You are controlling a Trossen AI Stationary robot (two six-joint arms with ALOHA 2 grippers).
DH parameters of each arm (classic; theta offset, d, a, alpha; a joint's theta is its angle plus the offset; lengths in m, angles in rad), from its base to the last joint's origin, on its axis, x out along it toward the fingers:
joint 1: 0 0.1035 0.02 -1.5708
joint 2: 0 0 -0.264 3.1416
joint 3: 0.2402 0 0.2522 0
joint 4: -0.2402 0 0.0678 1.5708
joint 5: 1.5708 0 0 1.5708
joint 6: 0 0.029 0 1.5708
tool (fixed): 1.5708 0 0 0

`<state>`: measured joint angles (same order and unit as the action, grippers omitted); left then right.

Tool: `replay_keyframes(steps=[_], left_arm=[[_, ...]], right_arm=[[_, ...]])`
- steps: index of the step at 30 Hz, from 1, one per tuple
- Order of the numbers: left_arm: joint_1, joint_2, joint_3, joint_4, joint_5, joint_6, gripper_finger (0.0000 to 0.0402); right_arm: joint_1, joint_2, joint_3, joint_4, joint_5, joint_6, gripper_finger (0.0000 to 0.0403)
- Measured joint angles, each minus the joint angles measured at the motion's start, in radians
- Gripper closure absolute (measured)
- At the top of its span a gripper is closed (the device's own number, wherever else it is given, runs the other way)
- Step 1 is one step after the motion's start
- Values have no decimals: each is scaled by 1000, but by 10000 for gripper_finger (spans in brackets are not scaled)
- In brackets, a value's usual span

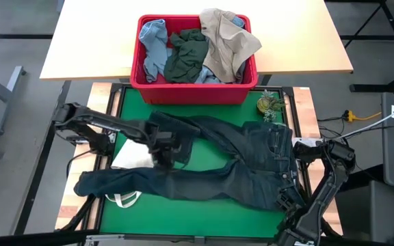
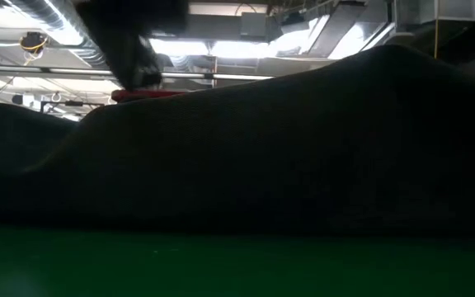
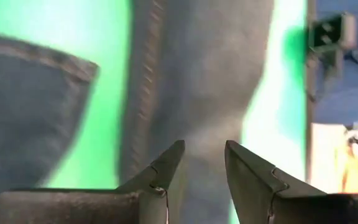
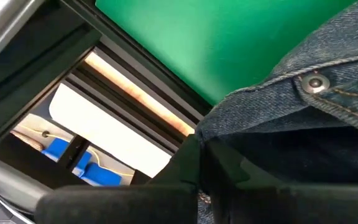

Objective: Fold laundry
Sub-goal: Fold the dark blue pants

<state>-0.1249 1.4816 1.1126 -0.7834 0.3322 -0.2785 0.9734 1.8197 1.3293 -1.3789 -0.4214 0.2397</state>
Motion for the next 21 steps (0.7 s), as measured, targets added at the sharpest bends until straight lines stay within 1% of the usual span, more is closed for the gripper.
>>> replay_keyframes(steps=[3,9,13,17,21], left_arm=[[-86,-32,0,-49,-11,-88,294],[-267,-42,1,-93,-41,-306,294],[-379,-41,1,-94,-113,-436,294],[-484,-41,1,-98,-220,-499,294],[-569,-41,1,-153,-268,-511,294]], right_arm=[[1,-3,0,-1,11,23,389],[1,-3,1,-5,21,42,389],[2,-3,1,-5,28,45,389],[3,-5,1,-6,36,62,389],[3,-5,1,-6,37,65,389]])
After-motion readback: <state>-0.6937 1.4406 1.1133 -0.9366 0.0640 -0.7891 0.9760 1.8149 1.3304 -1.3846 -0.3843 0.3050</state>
